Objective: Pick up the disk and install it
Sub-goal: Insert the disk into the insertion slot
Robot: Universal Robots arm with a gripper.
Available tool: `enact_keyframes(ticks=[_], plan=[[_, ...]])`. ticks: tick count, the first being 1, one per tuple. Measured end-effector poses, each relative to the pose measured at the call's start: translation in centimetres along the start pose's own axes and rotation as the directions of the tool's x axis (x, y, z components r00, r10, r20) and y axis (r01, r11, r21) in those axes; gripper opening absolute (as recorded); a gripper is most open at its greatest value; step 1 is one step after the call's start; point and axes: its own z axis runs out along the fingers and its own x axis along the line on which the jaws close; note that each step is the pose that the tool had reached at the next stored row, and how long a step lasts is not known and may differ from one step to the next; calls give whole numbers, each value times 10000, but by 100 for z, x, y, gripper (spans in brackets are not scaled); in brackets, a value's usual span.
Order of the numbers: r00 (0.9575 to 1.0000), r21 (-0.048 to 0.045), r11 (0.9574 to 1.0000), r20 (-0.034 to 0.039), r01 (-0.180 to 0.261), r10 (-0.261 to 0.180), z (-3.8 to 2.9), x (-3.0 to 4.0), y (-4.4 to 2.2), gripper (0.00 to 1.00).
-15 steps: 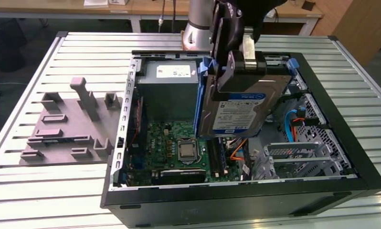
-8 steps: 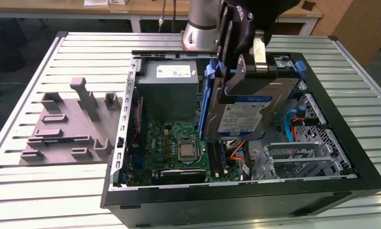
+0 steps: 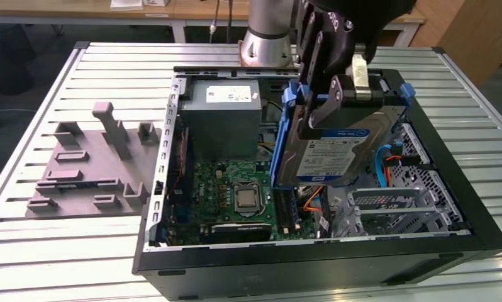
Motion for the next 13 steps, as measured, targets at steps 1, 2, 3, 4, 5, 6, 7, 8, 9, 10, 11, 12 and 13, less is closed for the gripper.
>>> enact_keyframes(ticks=[1,2,3,4,5,6,7,8,9,10,11,12,13], plan=[[10000,0,10000,0,-1,1,0,0,0,36],[10000,0,10000,0,-1,1,0,0,0,36],[10000,0,10000,0,-1,1,0,1,0,36],[10000,-1,10000,0,0,0,0,6,-1,36],[10000,0,10000,0,1,-1,0,16,-2,36],[10000,0,10000,-1,1,-1,-1,27,-2,36],[10000,-1,10000,-6,0,0,-2,41,-2,36],[10000,0,10000,-8,0,0,-1,55,-3,36],[10000,0,10000,-12,0,0,0,67,-3,36],[10000,1,10000,-17,-1,1,1,72,-7,36],[10000,1,10000,-23,-1,1,2,73,-17,36],[10000,1,10000,-29,-1,1,3,73,-28,36],[10000,1,10000,-34,-1,1,4,74,-43,36]])
